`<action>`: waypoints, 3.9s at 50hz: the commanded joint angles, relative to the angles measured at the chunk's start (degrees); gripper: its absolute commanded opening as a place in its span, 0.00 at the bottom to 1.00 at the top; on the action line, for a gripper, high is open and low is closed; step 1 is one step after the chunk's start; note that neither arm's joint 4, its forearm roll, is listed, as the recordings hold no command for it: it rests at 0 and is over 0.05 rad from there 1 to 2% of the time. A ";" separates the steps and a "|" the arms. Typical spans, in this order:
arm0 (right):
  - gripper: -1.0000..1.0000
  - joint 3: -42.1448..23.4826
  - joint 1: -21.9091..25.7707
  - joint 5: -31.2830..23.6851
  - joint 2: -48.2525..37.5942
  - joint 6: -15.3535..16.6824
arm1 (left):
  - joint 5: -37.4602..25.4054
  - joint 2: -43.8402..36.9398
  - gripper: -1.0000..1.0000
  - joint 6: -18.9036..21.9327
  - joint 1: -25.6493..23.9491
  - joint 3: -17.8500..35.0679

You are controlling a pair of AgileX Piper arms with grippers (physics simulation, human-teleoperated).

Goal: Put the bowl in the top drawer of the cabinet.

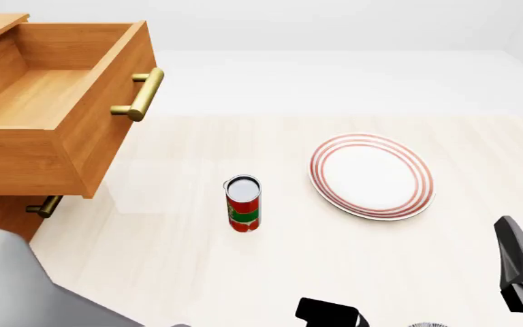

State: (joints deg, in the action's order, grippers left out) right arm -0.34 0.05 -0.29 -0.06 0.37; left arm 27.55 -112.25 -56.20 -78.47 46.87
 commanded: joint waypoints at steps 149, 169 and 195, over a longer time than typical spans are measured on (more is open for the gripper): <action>1.00 0.00 -0.01 0.00 0.00 0.00 | -50.02 35.28 0.00 18.36 20.36 25.06; 1.00 0.00 -0.01 0.00 0.00 0.00 | -56.25 37.51 0.00 21.48 26.18 31.18; 1.00 0.00 -0.01 0.00 0.00 0.00 | -62.15 41.78 0.00 23.77 34.48 37.19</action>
State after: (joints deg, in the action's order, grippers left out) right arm -0.34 0.05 -0.30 -0.06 0.38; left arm -32.59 -72.18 -33.72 -47.69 81.50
